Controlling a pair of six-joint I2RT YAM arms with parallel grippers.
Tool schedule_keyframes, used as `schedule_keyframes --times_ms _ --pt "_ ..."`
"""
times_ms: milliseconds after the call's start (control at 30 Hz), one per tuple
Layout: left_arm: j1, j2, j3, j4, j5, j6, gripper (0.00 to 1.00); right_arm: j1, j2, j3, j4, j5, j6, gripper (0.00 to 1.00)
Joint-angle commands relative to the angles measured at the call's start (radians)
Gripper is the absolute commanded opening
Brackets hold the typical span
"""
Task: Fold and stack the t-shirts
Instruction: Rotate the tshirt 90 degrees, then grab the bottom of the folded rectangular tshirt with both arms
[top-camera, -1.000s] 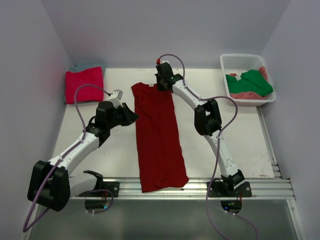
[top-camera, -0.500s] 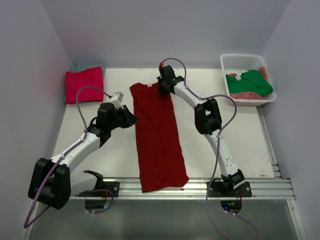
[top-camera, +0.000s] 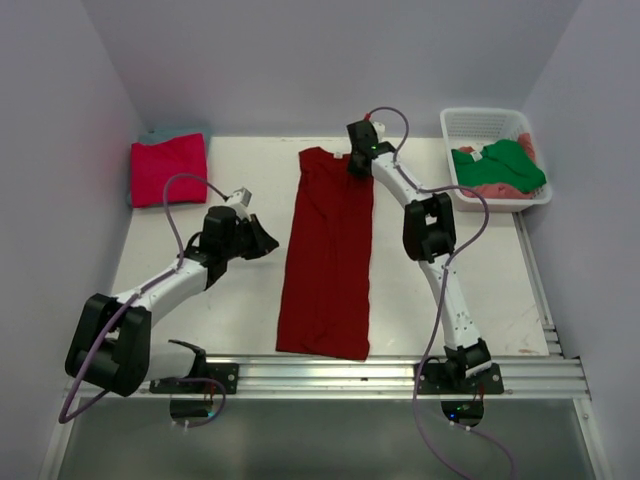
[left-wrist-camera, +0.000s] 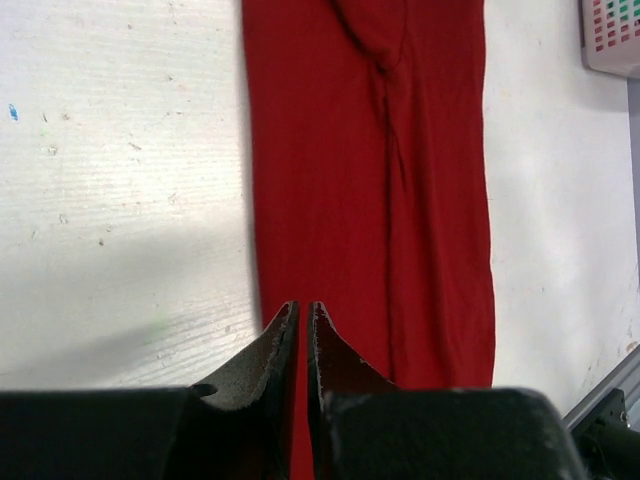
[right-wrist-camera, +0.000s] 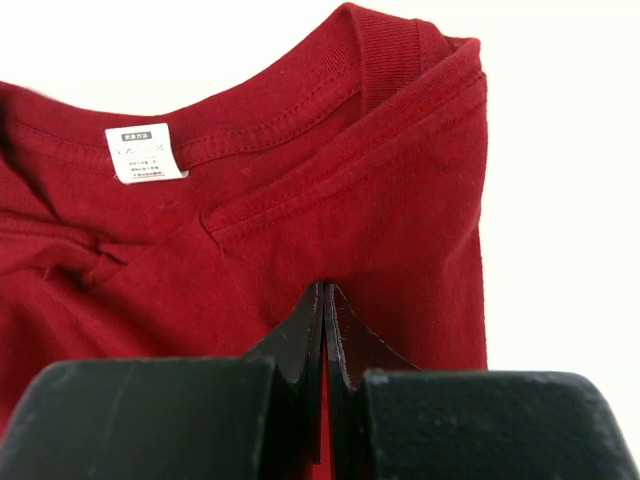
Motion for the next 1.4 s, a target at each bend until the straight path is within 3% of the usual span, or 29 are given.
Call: schedule_keyframes --times_ms 0,133,367,467,633,800,1033,1367 --pt "-0.005 0.030 0.001 0.086 0.022 -0.014 0.10 -0.037 0.016 -0.025 0.009 -0.026 -0.036 0.00" --pt "-0.005 0.058 0.006 0.111 0.039 -0.023 0.09 -0.037 -0.076 -0.216 0.281 -0.166 -0.096 0.00" --pt "-0.005 0.033 0.013 0.137 0.033 -0.011 0.09 -0.035 -0.213 -0.330 0.555 -0.344 -0.140 0.00" --pt "-0.005 0.036 0.016 0.168 0.033 -0.005 0.09 -0.037 -0.276 -0.368 0.653 -0.386 -0.139 0.13" --pt "-0.003 0.070 0.045 0.199 0.001 0.017 0.09 -0.026 -0.399 -0.506 0.770 -0.390 -0.153 0.43" --pt "-0.003 0.128 0.105 0.191 -0.031 0.017 0.09 -0.014 -0.423 -0.482 0.651 -0.482 -0.191 0.58" --pt "0.007 0.251 0.245 0.163 -0.082 -0.028 0.09 0.018 -0.279 -0.335 0.333 -0.585 -0.212 0.56" --pt "0.050 0.413 0.378 0.214 -0.024 -0.051 0.08 0.046 -0.279 -0.461 0.351 -0.646 -0.205 0.51"
